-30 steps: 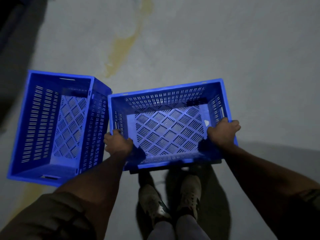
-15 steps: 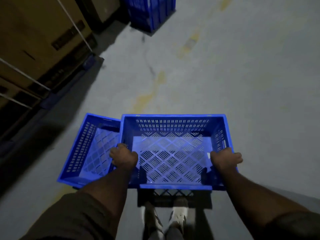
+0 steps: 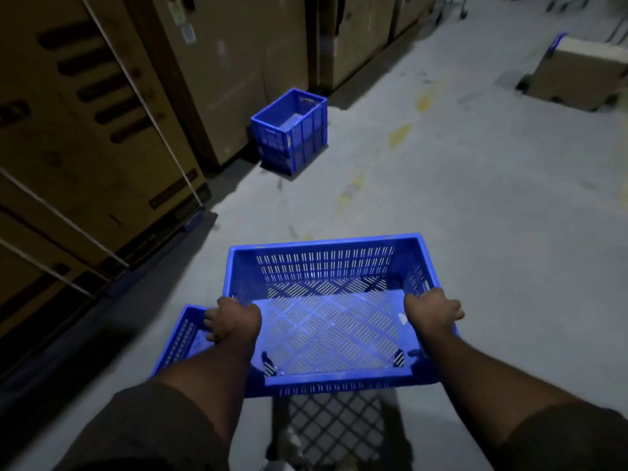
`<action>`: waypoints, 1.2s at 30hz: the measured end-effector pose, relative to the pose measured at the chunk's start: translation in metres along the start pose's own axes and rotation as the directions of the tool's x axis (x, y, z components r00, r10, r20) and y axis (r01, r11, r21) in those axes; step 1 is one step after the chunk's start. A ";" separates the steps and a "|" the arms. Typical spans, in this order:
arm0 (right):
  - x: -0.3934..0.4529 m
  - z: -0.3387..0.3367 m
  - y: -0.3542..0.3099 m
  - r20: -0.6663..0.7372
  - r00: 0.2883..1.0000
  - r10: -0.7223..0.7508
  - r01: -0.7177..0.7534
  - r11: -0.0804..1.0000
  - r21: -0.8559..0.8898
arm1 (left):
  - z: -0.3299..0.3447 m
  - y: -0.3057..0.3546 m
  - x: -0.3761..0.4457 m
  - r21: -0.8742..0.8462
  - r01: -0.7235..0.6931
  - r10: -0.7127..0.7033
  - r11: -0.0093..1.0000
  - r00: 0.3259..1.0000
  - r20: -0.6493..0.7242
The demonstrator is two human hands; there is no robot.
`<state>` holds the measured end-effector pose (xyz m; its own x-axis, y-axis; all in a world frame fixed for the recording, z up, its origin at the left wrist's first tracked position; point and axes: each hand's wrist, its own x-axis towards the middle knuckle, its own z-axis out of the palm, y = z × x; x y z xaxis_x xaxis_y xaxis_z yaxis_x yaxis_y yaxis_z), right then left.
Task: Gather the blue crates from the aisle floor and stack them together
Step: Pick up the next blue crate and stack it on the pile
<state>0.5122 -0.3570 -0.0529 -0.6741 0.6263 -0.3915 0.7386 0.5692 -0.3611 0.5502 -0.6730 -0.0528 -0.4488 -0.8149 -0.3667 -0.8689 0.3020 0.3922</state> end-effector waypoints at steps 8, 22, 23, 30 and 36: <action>0.034 -0.014 -0.071 0.003 1.000 -0.029 0.029 1.000 0.002 | -0.015 0.088 0.049 -0.101 -0.027 0.020 0.995 0.998 -0.065; 0.134 -0.014 -0.238 -0.017 0.990 -0.141 0.141 0.988 0.057 | -0.011 0.249 0.178 -0.128 -0.003 -0.001 0.992 0.999 -0.033; 0.143 -0.015 -0.248 -0.014 0.989 -0.144 0.145 0.988 0.061 | -0.010 0.260 0.184 -0.123 0.000 -0.004 0.992 1.000 -0.028; 0.238 -0.013 -0.338 0.035 0.974 -0.224 0.220 0.971 0.097 | 0.017 0.356 0.224 -0.141 0.038 -0.048 0.989 0.996 -0.071; 0.345 -0.016 -0.413 0.070 0.951 -0.302 0.295 0.951 0.095 | 0.049 0.462 0.240 -0.119 0.093 -0.107 0.989 0.987 -0.122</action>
<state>-0.0248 -0.3673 -0.0251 -0.8642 0.3862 -0.3226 0.5031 0.6753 -0.5393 0.0310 -0.7048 -0.0011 -0.3241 -0.8968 -0.3011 -0.8758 0.1641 0.4539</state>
